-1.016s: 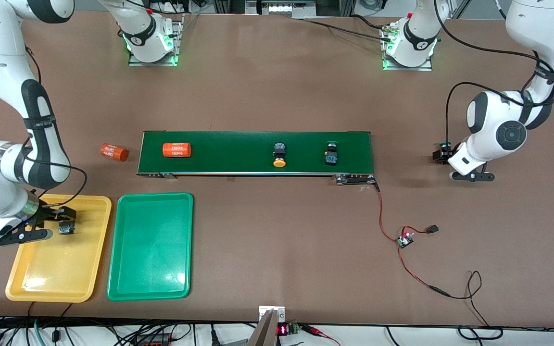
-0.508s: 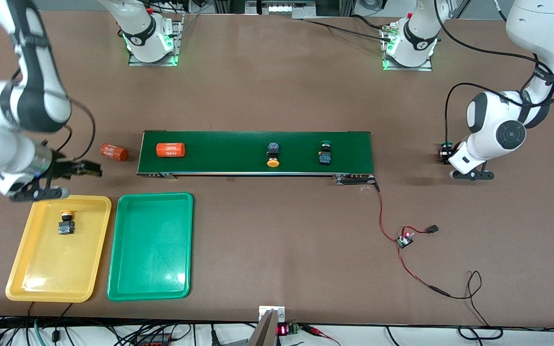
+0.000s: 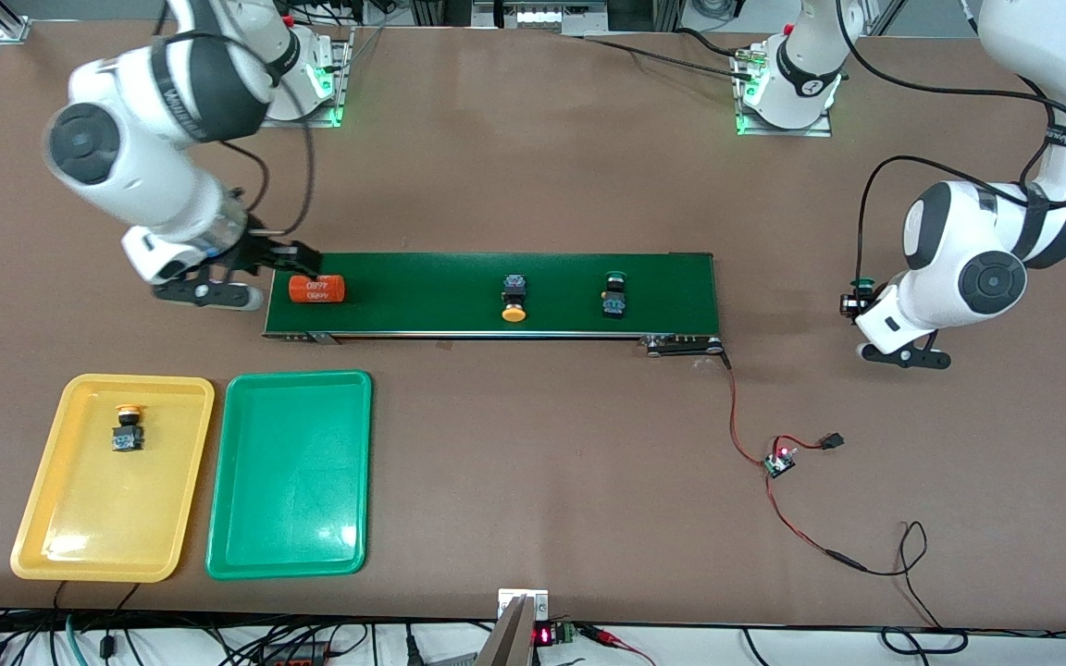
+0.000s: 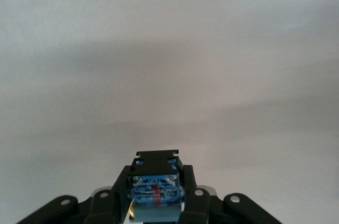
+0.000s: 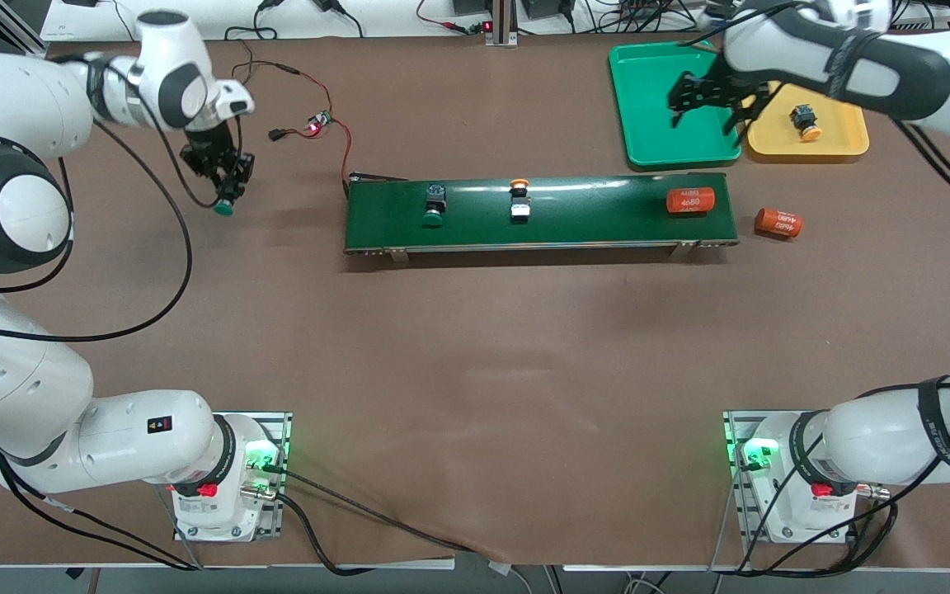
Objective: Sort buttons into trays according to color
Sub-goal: 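Return the right gripper to the belt while the left gripper grasps a button, then grasp a belt button with the right gripper while the left gripper places one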
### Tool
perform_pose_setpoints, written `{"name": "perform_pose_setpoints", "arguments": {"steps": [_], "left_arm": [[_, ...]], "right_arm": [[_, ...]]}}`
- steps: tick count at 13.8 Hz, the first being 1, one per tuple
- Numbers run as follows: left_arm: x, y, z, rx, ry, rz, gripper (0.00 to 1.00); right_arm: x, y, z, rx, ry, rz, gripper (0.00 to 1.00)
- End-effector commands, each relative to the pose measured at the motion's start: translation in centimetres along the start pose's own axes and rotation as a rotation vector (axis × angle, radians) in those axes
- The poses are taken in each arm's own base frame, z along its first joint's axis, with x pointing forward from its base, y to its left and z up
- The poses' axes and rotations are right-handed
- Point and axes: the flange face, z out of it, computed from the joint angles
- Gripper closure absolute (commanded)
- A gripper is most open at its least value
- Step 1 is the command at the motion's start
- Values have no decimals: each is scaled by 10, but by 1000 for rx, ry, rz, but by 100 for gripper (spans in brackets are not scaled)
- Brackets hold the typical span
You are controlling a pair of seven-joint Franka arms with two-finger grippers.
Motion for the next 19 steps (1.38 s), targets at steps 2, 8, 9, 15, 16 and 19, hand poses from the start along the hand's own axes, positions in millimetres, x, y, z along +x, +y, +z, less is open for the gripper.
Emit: {"name": "perform_pose_setpoints", "arguments": {"steps": [2, 8, 9, 15, 16, 19], "left_arm": [[11, 77, -43, -55, 3, 75, 87], [23, 185, -22, -135, 81, 70, 87], [23, 197, -16, -138, 78, 64, 87], [9, 255, -2, -145, 33, -31, 76], [8, 256, 0, -144, 29, -36, 47], [7, 257, -2, -143, 30, -36, 0]], "right_arm": [[-33, -74, 33, 40, 32, 67, 0], [-74, -150, 100, 16, 66, 61, 0], [-82, -160, 111, -4, 81, 71, 0], [-88, -183, 149, 42, 114, 111, 0], [-88, -185, 152, 43, 121, 100, 0], [-85, -189, 169, -3, 169, 2, 0]]}}
